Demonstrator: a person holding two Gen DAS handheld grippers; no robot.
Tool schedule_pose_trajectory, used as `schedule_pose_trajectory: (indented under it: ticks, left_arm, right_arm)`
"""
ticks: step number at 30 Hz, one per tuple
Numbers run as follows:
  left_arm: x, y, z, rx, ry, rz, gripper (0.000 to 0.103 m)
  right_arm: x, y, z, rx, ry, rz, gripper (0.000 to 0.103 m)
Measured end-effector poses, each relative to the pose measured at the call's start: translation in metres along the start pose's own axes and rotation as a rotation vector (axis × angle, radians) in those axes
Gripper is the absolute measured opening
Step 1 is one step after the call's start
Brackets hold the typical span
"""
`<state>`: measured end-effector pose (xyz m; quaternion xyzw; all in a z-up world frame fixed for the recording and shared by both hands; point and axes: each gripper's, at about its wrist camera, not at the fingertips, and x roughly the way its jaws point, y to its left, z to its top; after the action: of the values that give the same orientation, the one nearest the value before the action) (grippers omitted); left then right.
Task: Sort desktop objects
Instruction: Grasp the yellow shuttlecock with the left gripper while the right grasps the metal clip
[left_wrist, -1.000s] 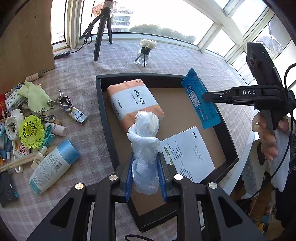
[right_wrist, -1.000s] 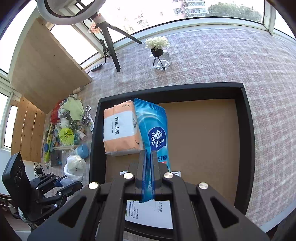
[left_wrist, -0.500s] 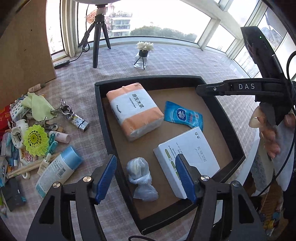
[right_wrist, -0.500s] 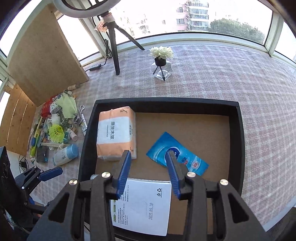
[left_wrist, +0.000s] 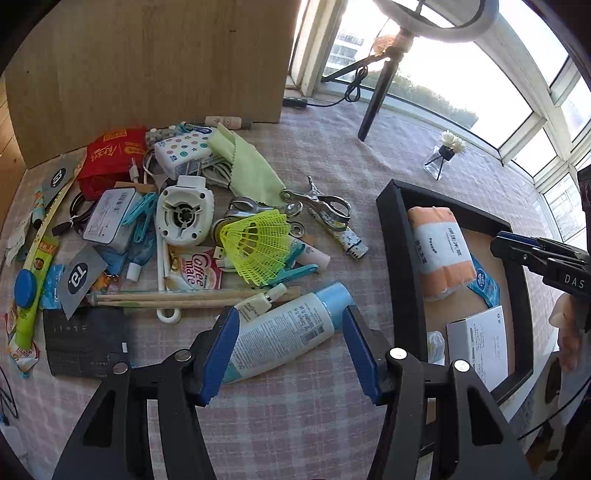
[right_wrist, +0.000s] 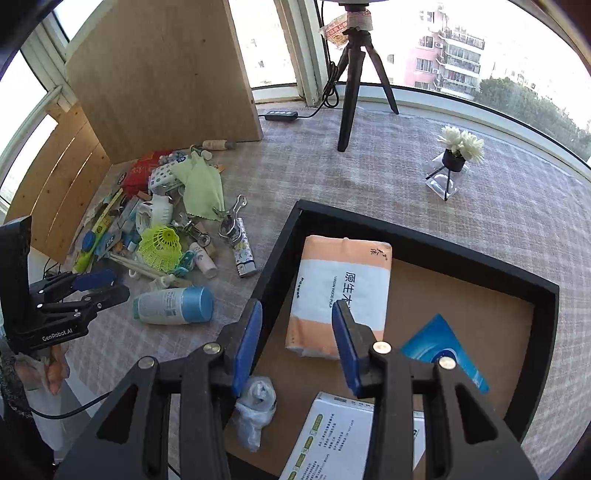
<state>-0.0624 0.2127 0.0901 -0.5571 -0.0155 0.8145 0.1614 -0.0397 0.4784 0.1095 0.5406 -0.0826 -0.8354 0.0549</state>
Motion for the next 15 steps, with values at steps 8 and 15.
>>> schedule_pose_trajectory:
  ticks: [8,15]
  left_arm:
    - [0.006,0.030,0.011,-0.075,0.006,-0.007,0.055]
    - [0.029,0.022,0.025,-0.068,0.035,-0.001,0.046]
  right_arm:
    - [0.050,0.048,0.033,-0.080,0.095,0.079,0.037]
    - [0.098,0.052,0.072,-0.043,0.184,0.071,0.021]
